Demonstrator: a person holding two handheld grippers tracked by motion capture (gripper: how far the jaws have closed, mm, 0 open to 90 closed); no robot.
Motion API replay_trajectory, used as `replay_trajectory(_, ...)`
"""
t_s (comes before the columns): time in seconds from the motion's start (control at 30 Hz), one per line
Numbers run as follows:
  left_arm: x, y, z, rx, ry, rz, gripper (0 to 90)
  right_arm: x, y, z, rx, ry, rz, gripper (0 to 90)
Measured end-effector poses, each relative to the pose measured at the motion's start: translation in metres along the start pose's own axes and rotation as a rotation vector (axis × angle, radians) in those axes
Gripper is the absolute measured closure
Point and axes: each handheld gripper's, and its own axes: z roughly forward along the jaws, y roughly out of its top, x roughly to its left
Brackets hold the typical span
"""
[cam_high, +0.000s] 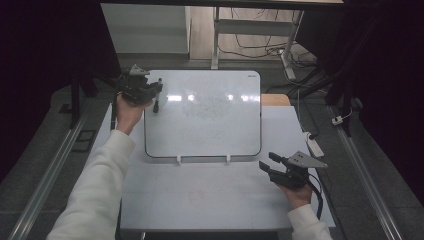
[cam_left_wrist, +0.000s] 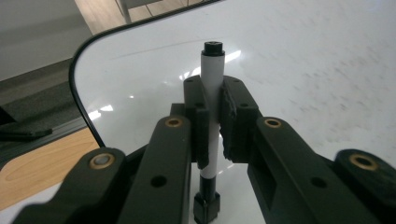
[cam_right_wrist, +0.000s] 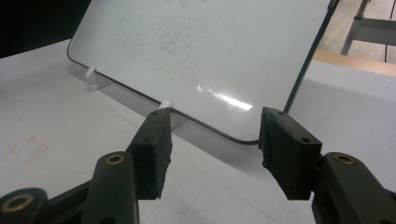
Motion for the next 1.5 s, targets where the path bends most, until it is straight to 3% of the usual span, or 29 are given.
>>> replay_trajectory(0.33,0.009,0.001,0.022,-0.002,0.047,0.023,80.2,-0.001,-0.002,0.002,0.013,0.003,-0.002,43.9)
replay_trajectory(0.6,0.007,-0.001,0.031,-0.002,0.070,0.064,78.2,-0.002,-0.004,0.003,0.023,0.004,-0.003,43.8)
replay_trajectory(0.73,0.006,-0.001,0.032,-0.004,0.075,0.071,74.3,-0.002,-0.004,0.003,0.025,0.005,-0.005,43.7)
replay_trajectory(0.9,0.006,-0.001,0.023,-0.038,0.066,0.078,59.0,-0.002,-0.005,0.003,0.026,0.004,-0.006,43.4)
replay_trajectory(1.07,0.004,-0.005,0.002,-0.076,0.003,0.068,46.4,-0.002,-0.004,0.002,0.025,0.005,-0.007,42.7)
replay_trajectory(1.2,-0.004,-0.016,-0.021,-0.078,-0.081,0.080,40.4,-0.005,-0.005,0.000,0.030,0.011,-0.009,42.2)
replay_trajectory(1.43,-0.027,-0.056,-0.060,-0.072,-0.198,0.092,36.4,-0.011,-0.009,-0.010,0.047,0.002,-0.045,41.6)
replay_trajectory(1.5,-0.035,-0.071,-0.069,-0.071,-0.213,0.099,35.3,-0.012,-0.011,-0.014,0.049,-0.001,-0.054,41.4)
